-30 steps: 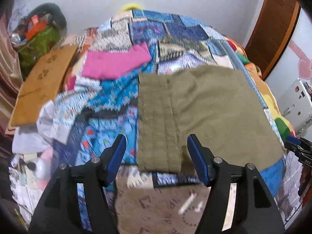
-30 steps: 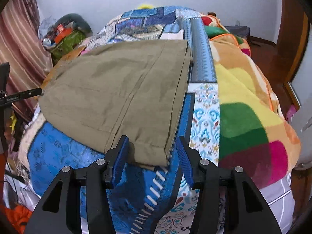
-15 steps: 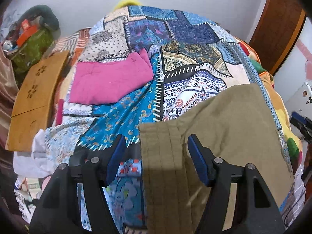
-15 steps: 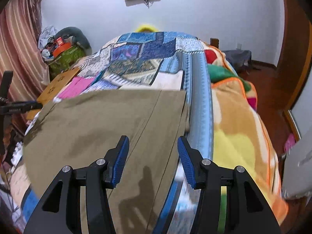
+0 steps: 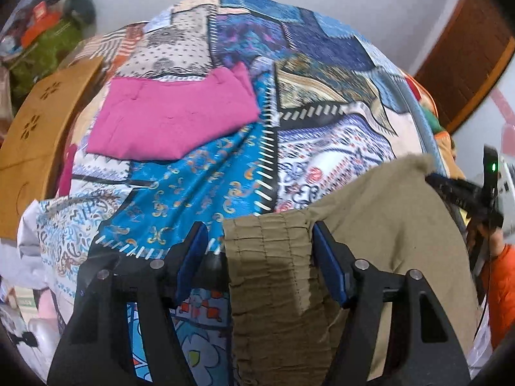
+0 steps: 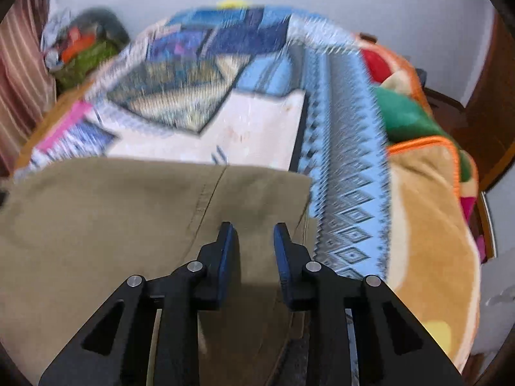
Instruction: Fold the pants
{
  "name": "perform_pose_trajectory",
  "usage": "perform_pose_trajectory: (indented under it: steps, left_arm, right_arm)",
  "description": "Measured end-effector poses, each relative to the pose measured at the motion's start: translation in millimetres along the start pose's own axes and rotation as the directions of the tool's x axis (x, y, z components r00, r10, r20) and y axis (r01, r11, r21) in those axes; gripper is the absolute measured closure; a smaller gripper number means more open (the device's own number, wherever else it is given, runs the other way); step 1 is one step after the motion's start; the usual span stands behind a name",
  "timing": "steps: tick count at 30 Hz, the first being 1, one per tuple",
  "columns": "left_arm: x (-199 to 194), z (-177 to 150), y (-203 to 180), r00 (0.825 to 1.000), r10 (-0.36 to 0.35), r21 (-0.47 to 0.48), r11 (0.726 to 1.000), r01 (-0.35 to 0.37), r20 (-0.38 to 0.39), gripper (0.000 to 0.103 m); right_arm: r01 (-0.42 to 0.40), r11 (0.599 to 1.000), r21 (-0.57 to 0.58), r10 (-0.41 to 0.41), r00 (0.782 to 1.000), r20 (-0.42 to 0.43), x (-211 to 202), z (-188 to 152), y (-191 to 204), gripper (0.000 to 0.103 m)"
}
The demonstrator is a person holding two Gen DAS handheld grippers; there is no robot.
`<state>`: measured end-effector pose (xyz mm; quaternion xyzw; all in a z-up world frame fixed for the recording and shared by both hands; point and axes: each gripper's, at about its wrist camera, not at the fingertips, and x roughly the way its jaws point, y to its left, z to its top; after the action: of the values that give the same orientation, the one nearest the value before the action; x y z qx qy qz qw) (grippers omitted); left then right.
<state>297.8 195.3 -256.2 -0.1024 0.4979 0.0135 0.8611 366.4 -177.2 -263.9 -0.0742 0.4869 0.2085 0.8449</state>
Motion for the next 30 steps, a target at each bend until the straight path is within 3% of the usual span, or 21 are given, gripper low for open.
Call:
perform_pose_trajectory:
  steps: [5, 11, 13, 16, 20, 24, 26, 28, 30]
  left_arm:
    - [2, -5, 1, 0.999, 0.047, -0.053, 0.998, -0.045, 0.022, 0.037]
    - [-22, 1, -20, 0.992, 0.121, 0.041, 0.992, -0.122, 0.029, 0.037]
    - [-36, 2, -28, 0.99, 0.124, 0.074, 0.989, -0.129, 0.064, 0.036]
    - [-52, 4, -44, 0.995, 0.061, 0.11, 0.991, -0.07, 0.082, 0.034]
    - [-48, 0, -70, 0.999, 0.008, 0.164, 0.986, -0.016, 0.05, 0.033]
    - [-20, -11, -91, 0.999, -0.005, 0.182, 0.983, 0.013, -0.047, 0.033]
    - [-8, -20, -95, 0.996, 0.023, 0.199, 0.98, -0.007, -0.083, 0.033]
    - [-10, -34, -100, 0.996, 0.075, 0.257, 0.964, -0.063, -0.04, 0.033]
    - [-17, -43, -102, 0.995, 0.095, 0.287, 0.954, -0.085, -0.02, 0.031]
  right_arm:
    - [0.041, 0.999, 0.017, -0.041, 0.999, 0.028, -3, -10, -1, 0.084]
    - [0.103, 0.995, 0.001, -0.102, 0.994, -0.043, -9, -3, -1, 0.082]
    - [0.065, 0.998, 0.019, -0.064, 0.997, -0.043, -24, -2, 3, 0.079]
    - [-0.055, 0.997, 0.056, 0.055, 0.999, 0.002, -44, 2, 14, 0.07]
    - [-0.213, 0.976, 0.041, 0.212, 0.977, 0.037, -68, -1, 50, 0.053]
    - [-0.279, 0.96, -0.009, 0.279, 0.959, -0.044, -58, -9, 90, 0.053]
    - [-0.273, 0.961, -0.037, 0.267, 0.958, -0.108, -47, -24, 106, 0.051]
    - [-0.239, 0.969, -0.066, 0.234, 0.97, -0.073, -52, -35, 109, 0.044]
    - [-0.246, 0.968, -0.052, 0.241, 0.966, -0.091, -58, -45, 106, 0.041]
